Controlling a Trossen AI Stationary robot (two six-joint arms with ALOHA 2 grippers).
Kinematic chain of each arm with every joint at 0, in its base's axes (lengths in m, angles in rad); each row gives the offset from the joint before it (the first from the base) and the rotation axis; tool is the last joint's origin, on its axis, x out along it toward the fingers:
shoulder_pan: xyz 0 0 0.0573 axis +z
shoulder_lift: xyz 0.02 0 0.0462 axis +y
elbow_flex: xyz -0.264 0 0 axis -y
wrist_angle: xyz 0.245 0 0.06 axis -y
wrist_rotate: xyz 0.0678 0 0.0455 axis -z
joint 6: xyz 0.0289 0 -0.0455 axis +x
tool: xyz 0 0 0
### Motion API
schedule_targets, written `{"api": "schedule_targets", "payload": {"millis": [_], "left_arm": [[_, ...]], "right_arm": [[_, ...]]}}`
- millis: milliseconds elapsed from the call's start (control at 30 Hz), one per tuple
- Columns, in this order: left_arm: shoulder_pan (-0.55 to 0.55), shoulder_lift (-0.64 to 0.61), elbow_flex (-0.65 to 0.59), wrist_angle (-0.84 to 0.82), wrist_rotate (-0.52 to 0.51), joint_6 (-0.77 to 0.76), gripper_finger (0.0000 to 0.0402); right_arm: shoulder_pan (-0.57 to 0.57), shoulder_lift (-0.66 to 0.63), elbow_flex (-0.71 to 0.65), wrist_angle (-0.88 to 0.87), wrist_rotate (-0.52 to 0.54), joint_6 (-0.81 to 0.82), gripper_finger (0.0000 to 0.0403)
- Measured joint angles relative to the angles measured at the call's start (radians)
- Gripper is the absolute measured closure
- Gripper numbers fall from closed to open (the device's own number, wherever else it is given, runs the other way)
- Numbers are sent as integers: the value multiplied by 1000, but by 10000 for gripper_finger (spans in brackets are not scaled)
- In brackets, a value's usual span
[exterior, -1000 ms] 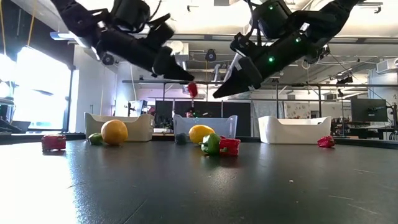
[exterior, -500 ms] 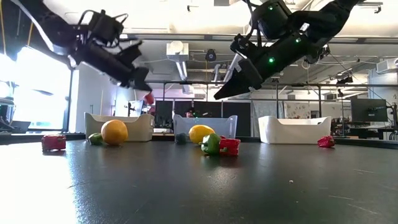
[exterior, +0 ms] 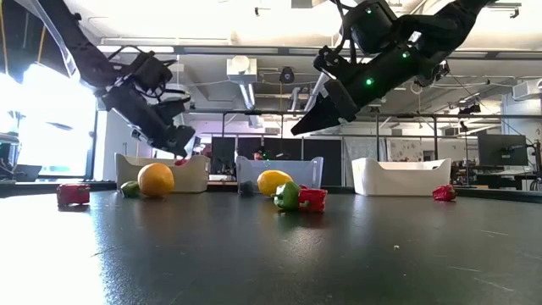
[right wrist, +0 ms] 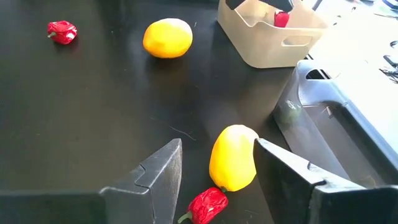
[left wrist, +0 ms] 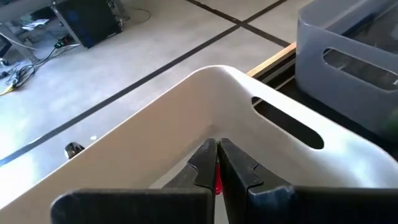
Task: Sort produce into baskets
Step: Put the red bell pepper into the gray bin, then put the lemon into the white bin
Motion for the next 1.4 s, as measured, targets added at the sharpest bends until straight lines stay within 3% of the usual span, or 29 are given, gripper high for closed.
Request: {"api": "schedule_targets", "payload": {"millis": [500, 600, 800, 933, 1100, 1333, 1400], "left_arm": [[1, -7, 0, -1, -2, 34, 325], [-11, -27, 0, 0, -3, 55, 335], [-97, -92, 2, 5, 54, 128, 392], [-174, -142, 2, 4, 55, 164, 396], [-273, -211, 2, 6, 114, 175, 401], [-396, -303, 2, -50, 246, 236, 401], [-435, -324, 2, -82, 272, 258, 401]], "right_arm": [[0, 0, 0, 0, 0, 0, 214], [0, 0, 0, 0, 0, 0, 214], [0, 0, 0, 4, 0, -19, 214], [2, 0, 0, 27, 1, -19, 221], [9, 44, 0, 115, 19, -45, 268], [9, 83, 0, 118, 17, 0, 388], [9, 84, 0, 102, 14, 0, 394]]}}
